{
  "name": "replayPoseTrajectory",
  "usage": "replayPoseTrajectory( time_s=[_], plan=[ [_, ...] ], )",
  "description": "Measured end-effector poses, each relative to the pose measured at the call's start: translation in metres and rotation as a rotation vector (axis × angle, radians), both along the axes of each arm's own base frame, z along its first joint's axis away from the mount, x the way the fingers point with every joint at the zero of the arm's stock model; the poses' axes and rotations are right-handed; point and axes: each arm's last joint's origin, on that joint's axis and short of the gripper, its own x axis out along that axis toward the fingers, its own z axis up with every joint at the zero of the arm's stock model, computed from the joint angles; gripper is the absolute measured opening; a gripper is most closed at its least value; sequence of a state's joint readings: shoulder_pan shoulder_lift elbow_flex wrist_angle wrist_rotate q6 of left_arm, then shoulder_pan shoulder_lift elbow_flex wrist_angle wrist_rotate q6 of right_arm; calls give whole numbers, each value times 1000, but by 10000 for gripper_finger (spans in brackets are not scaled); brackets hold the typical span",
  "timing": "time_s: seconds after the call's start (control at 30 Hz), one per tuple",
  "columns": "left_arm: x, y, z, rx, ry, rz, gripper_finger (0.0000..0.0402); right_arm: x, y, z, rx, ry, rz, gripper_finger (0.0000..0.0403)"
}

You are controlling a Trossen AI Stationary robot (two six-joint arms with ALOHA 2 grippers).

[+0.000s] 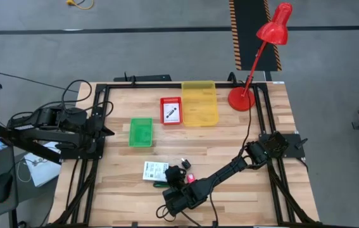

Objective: Pick and place items into bin
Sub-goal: Put the card reader box into the red bin

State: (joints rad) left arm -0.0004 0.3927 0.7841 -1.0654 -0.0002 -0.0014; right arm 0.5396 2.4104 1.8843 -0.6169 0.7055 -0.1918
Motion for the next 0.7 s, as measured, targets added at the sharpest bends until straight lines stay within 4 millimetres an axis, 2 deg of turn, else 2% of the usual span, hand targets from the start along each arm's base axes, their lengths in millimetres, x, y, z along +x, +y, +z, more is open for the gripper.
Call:
replayPoseTrajectory(
  time_s=[0.33,0.47,0.57,0.7],
  plan=[
    [0,0,0,0,-5,13,0,0,0,0,-2,3,0,118],
    [1,3,1,89,-15,80,0,0,0,0,-2,3,0,118],
    [7,4,-2,73,-51,120,0,0,0,0,-2,3,0,118],
    [14,3,-5,52,-38,87,0,0,0,0,-2,3,0,118]
  ],
)
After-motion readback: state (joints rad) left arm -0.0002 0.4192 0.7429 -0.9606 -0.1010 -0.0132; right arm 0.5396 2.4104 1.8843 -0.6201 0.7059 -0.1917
